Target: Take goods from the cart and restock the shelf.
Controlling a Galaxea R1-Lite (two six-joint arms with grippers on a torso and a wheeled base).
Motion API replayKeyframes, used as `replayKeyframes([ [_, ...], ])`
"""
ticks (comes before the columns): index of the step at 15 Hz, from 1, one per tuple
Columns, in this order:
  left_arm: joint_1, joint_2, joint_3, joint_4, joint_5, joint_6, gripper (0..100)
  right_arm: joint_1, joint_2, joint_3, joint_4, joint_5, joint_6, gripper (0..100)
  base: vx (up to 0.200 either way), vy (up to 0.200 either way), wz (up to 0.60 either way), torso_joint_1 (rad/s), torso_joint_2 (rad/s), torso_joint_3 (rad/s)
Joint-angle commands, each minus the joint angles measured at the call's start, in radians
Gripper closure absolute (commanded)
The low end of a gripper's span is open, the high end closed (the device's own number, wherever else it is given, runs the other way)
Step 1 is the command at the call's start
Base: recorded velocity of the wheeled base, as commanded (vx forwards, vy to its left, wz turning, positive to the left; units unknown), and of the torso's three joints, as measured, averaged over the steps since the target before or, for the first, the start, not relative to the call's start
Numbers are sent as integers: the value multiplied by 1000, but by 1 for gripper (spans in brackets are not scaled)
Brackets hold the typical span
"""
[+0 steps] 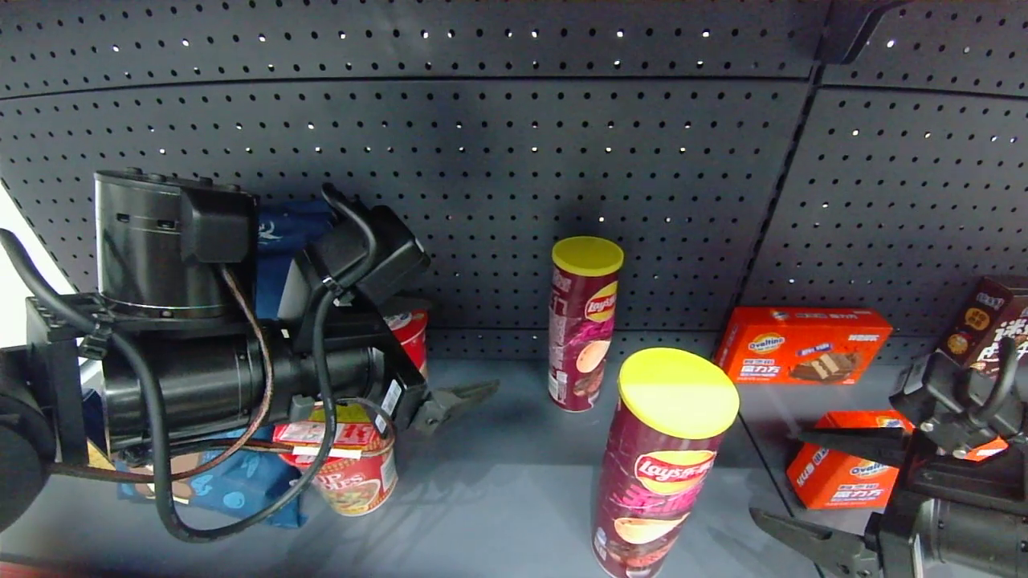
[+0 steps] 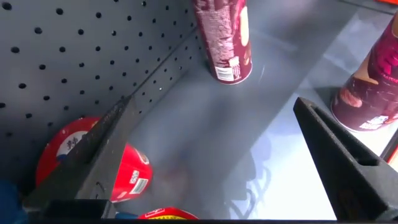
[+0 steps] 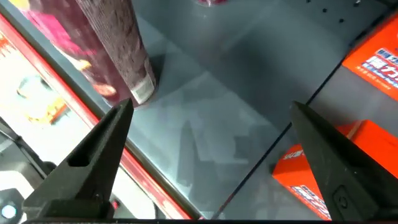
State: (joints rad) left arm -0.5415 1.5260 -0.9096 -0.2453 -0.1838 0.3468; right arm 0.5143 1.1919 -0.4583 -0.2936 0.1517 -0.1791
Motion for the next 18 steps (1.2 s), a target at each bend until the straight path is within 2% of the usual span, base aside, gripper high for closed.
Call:
replayKeyframes([
  [1, 0, 3, 3, -2, -2, -2, 0, 9, 44, 3, -1, 2, -16, 0, 0, 0, 0, 0, 0, 0],
  [11, 37, 6, -2, -3, -6, 0, 0, 63, 167, -89, -4, -3, -29, 0, 0, 0, 0, 0, 0, 0],
  [18, 38, 23, -3, -31, -8, -2, 0, 93, 221, -132, -9, -1, -29, 0, 0, 0, 0, 0, 0, 0],
])
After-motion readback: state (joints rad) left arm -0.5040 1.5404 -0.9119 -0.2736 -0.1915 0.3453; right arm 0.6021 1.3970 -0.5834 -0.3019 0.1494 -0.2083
